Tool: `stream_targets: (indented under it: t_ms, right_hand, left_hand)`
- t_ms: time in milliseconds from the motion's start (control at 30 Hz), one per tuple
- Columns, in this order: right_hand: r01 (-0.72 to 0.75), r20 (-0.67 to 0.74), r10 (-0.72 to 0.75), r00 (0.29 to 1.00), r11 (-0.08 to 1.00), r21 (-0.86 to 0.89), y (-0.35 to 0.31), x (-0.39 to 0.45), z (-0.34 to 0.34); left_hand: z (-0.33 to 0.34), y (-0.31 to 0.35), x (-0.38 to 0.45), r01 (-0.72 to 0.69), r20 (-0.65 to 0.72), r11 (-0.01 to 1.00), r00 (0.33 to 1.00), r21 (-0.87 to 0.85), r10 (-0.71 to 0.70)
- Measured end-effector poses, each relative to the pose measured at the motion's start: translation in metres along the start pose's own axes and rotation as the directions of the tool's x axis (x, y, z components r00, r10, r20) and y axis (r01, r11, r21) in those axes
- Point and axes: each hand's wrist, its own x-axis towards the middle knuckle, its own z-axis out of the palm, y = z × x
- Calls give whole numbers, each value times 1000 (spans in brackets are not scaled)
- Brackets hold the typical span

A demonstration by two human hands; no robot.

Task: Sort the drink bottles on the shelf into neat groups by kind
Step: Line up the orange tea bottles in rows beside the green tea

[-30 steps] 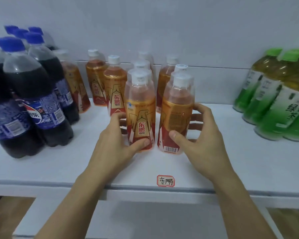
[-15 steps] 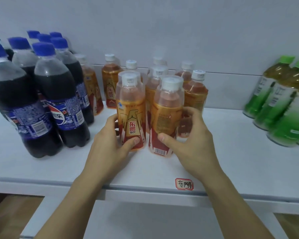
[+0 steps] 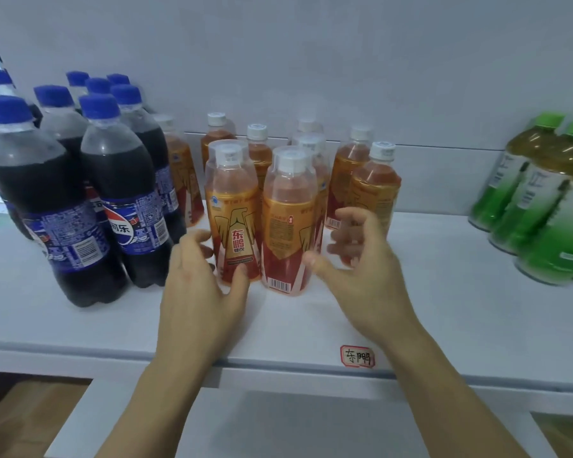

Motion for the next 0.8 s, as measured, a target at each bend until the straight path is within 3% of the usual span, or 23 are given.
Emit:
stream_targets:
  t_ms: [133, 200, 267, 367, 467, 567, 633, 800]
  right_hand:
    - [156, -229, -163, 960, 987, -48, -5, 27, -51]
    - [181, -303, -206, 931, 977, -110, -9, 51, -72]
    - [164, -297, -216, 930, 968, -189, -14, 79, -85]
    - [162, -15, -180, 983, 915, -370, -21, 117, -94]
    - [287, 303, -157, 940, 844, -453, -23, 135, -98]
    - [320, 390, -129, 912, 818, -478, -21, 147, -115]
    - [327, 409, -122, 904, 813, -481, -17, 153, -127]
    - [312, 466, -116, 877, 876, -369, 4, 163, -150]
  left_hand:
    - [-7, 18, -12, -95, 10, 992, 995, 87, 94]
    - [-8, 34, -18, -187, 136, 979, 975, 78, 175]
    - [-2, 54, -23, -306, 307, 952, 907, 8, 289]
    - [22, 87, -28, -392, 443, 914, 805, -103, 395]
    - [59, 110, -20, -338, 434, 936, 832, -95, 345]
    - [86, 123, 1, -145, 393, 988, 907, -51, 153]
    - [98, 128, 14, -8, 409, 998, 912, -67, 35]
    - [131, 145, 29, -10, 487, 1000, 873, -30, 23]
